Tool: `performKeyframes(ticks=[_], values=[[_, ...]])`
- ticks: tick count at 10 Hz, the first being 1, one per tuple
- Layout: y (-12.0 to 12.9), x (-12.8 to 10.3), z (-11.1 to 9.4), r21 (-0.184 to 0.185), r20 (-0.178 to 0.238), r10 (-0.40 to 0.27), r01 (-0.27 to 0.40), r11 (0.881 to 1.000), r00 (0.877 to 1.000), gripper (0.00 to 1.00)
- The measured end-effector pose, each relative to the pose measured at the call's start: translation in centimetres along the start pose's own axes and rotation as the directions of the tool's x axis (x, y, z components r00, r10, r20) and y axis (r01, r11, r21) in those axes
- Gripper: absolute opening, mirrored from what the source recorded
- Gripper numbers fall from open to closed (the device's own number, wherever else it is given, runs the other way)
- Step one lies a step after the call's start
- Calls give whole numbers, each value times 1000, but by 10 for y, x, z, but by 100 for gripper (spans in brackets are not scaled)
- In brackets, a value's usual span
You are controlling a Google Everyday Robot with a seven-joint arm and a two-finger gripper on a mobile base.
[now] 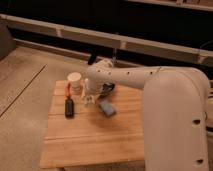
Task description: Place the bottle in the ceramic bowl
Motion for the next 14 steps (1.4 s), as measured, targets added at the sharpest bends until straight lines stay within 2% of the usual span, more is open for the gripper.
performKeyframes(ticks=[1,2,7,8,10,12,14], values=[[-13,1,-3,13,-3,32,-32,999,999,0],[-16,1,-4,15,-2,36,-36,999,999,0],[-16,0,-5,14,-1,42,-42,999,999,0],[-43,-8,-16,26,14,85,-85,996,996,0],[-78,-17,-32,40,35,133,-135,990,990,0],[-97,-28,-45,45,54,152,-155,987,987,0],[-112,-41,-50,42,70,143,-146,988,987,0]])
